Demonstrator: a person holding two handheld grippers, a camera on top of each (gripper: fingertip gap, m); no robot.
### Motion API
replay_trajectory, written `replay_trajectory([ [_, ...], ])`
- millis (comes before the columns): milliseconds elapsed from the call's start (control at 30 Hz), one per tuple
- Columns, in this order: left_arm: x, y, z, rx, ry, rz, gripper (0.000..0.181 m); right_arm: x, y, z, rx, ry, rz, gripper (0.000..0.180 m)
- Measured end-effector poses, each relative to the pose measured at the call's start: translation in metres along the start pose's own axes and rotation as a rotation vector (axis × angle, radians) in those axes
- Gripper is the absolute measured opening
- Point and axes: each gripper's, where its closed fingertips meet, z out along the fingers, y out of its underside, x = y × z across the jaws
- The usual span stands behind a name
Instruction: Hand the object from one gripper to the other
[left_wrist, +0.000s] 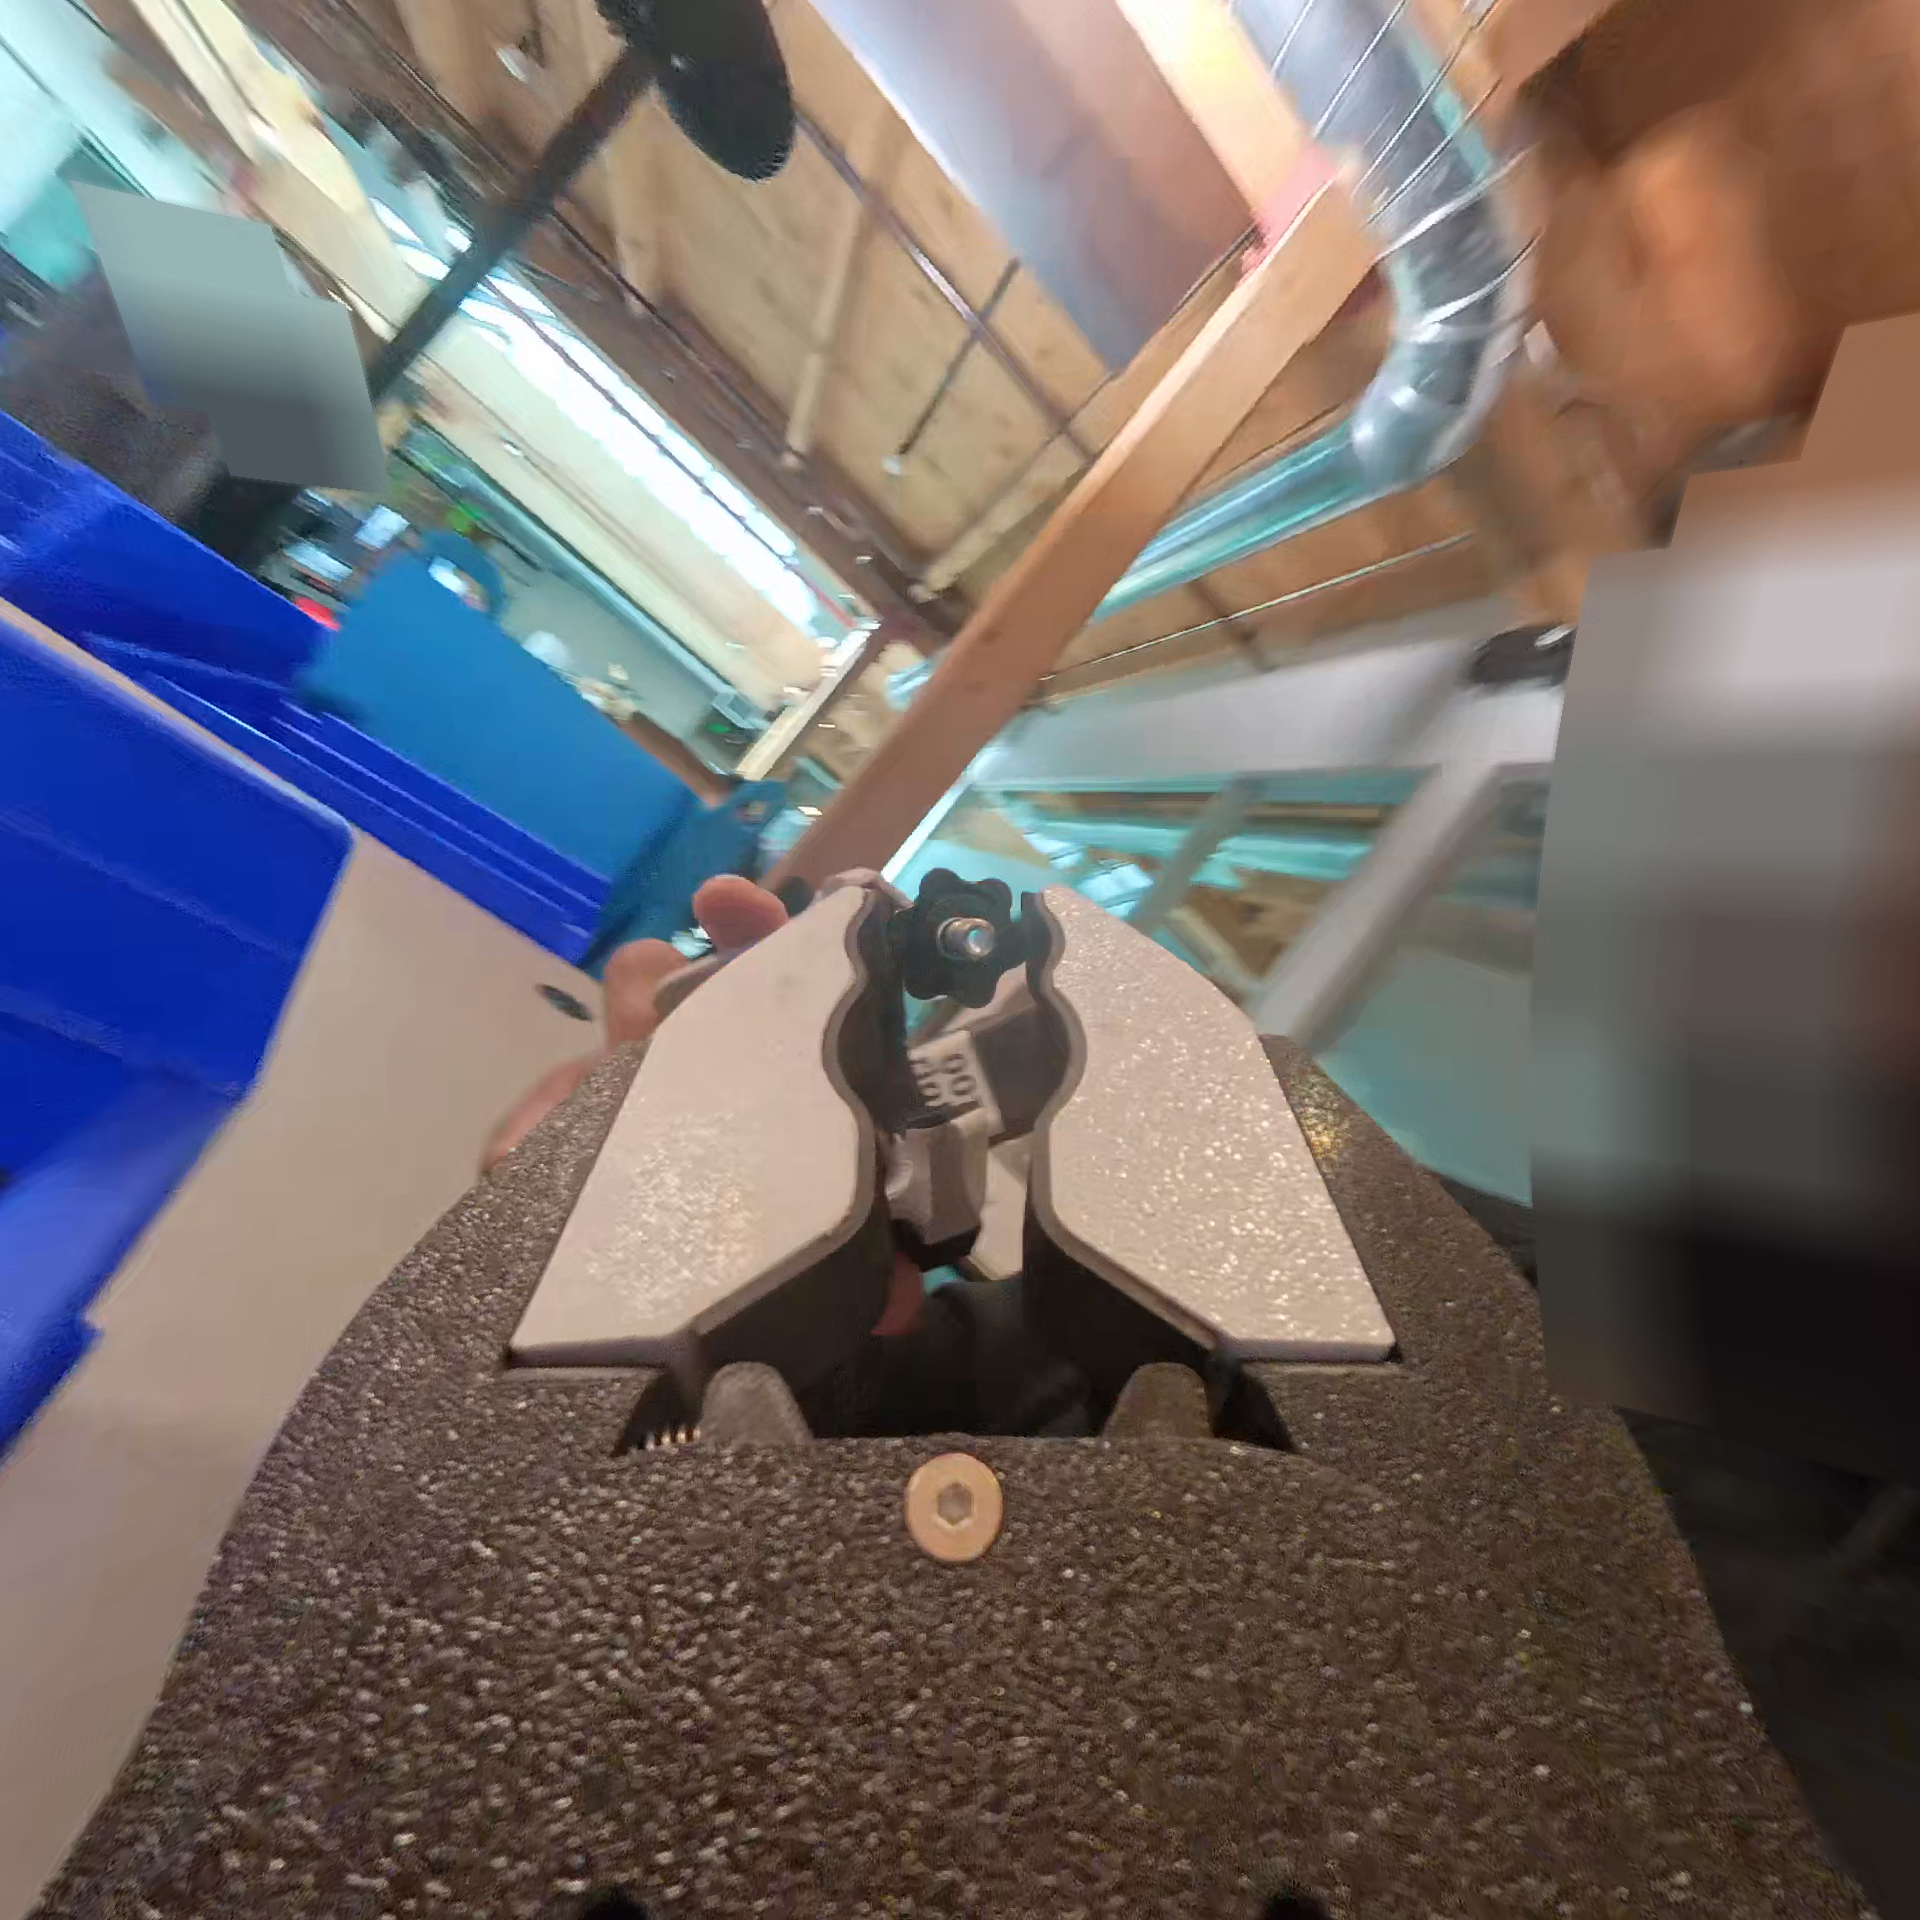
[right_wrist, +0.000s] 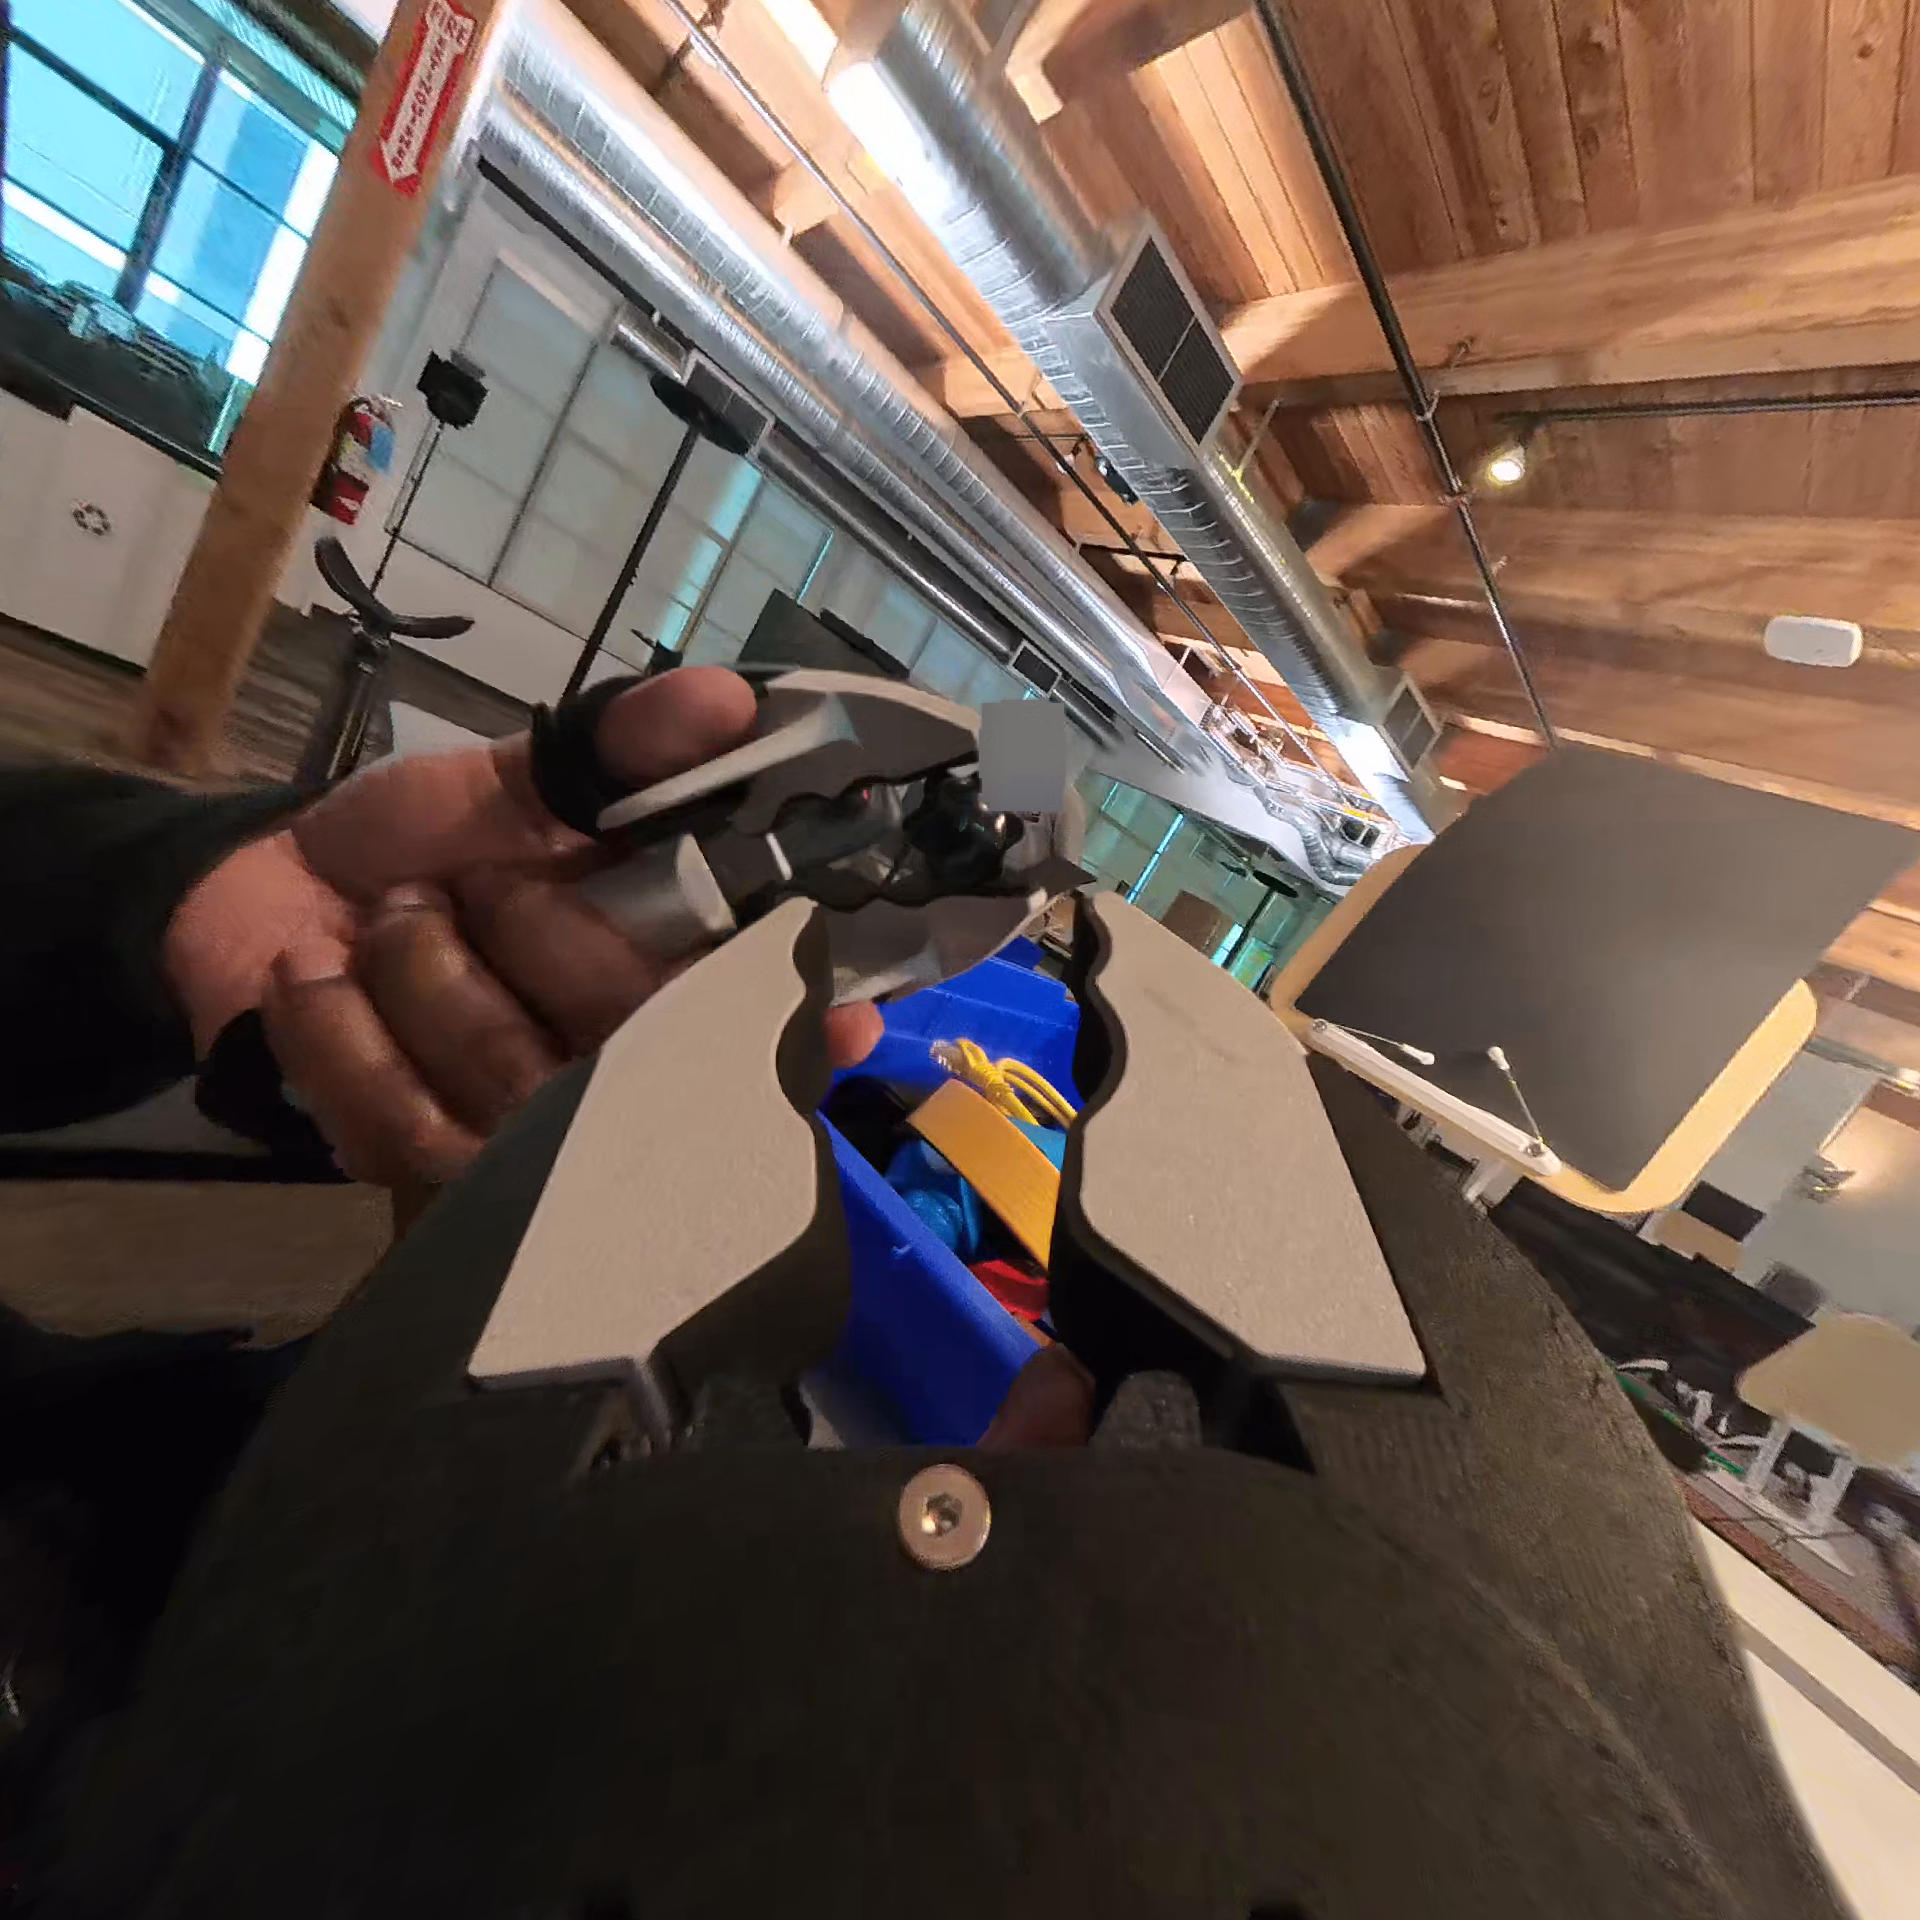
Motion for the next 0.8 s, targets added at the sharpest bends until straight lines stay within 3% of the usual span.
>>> replay_trajectory([
  [133,-0.006,0.008,0.001,-0.018,0.069,-0.184,0.025,0.0,0.0,0.0,-0.001,0.007,-0.016,0.042],
  [533,-0.013,0.029,0.007,-0.136,0.024,-0.219,0.026,-0.003,0.01,0.004,-0.062,-0.003,-0.037,0.025],
  [667,-0.016,0.02,0.003,-0.134,-0.083,-0.003,0.033,0.007,0.01,0.002,-0.058,-0.001,0.09,0.025],
  [800,-0.006,0.006,-0.004,-0.163,-0.182,0.382,0.042,0.019,0.008,-0.001,-0.009,-0.056,0.413,0.024],
])
